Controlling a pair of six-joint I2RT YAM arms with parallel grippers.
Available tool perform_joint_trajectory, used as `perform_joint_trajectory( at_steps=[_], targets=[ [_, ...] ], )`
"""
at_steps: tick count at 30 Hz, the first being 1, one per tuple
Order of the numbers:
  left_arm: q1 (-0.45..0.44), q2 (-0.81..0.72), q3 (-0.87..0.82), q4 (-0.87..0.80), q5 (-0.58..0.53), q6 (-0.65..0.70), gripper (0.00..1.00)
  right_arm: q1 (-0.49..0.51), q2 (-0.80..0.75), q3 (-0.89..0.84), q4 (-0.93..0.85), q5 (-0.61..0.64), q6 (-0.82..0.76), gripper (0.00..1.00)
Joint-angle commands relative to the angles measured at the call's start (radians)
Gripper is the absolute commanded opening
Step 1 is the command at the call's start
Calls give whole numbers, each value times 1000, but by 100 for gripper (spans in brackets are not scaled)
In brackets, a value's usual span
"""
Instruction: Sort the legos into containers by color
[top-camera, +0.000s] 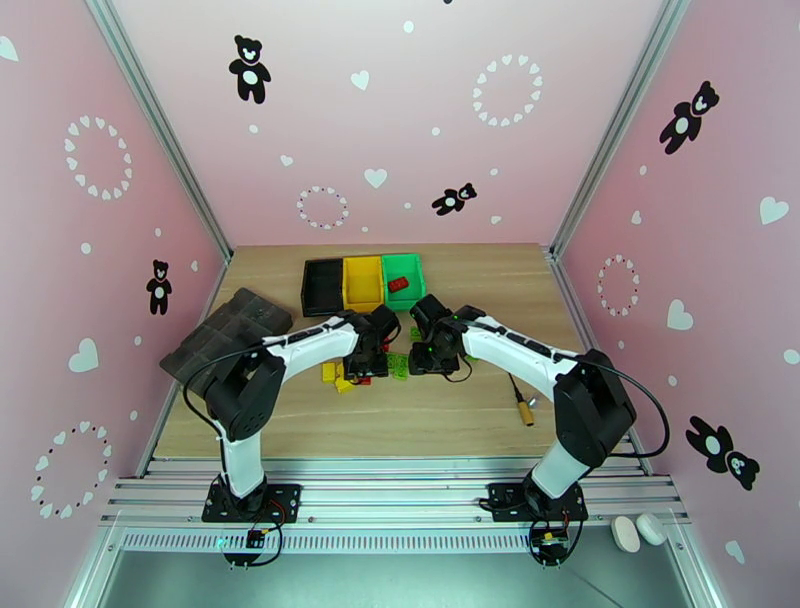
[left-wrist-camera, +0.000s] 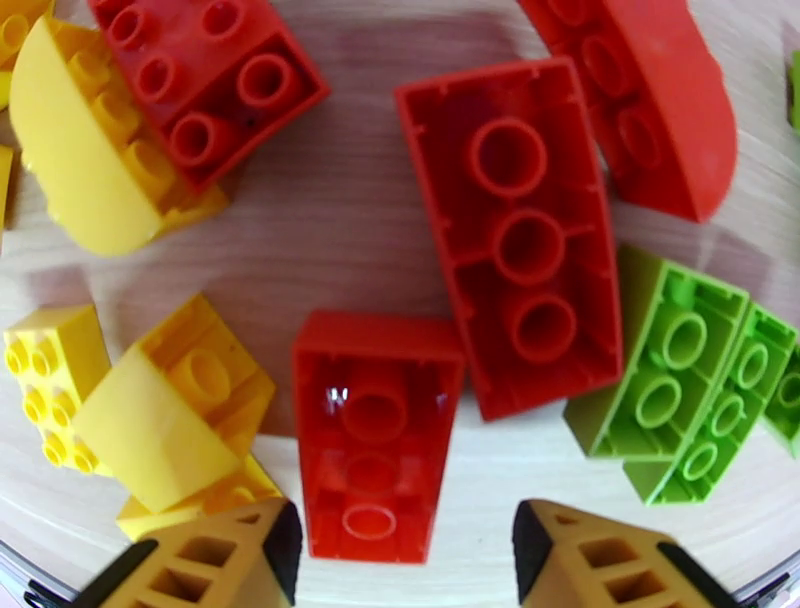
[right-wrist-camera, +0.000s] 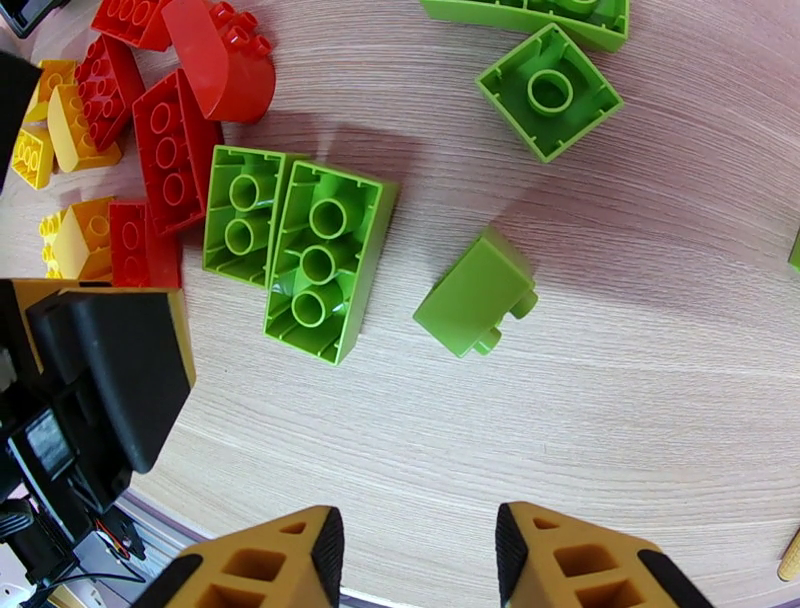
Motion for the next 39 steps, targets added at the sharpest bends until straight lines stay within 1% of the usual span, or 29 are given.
perform_joint_trajectory(
  at_steps=[1, 11, 19, 22, 30, 33, 36, 39],
  targets=[
    [1, 25, 19, -26, -42, 26, 61, 5, -29, -9, 2, 13, 15, 45],
    [17, 66, 13, -4, -27, 36, 55, 5, -17, -6, 9, 8, 14, 45],
    [17, 89, -6, 24, -7, 21, 48, 5, -25, -4, 9, 16, 17, 60],
    [17, 90, -13, 31, -6, 17, 45, 3, -27, -7, 8, 19, 18, 63],
    [20, 74, -29, 35, 0, 4, 38, -9, -46, -6, -5, 30, 25, 64],
    [21, 36, -30, 20, -2, 2, 36, -18, -46, 16, -46, 75, 42, 63],
    [22, -18, -38, 16, 9, 0, 35, -28, -21, 80, -135, 130, 60, 61],
    [29, -70, -48, 34, 39, 2, 34, -35, -1, 125, -162, 117, 46, 59]
  ],
)
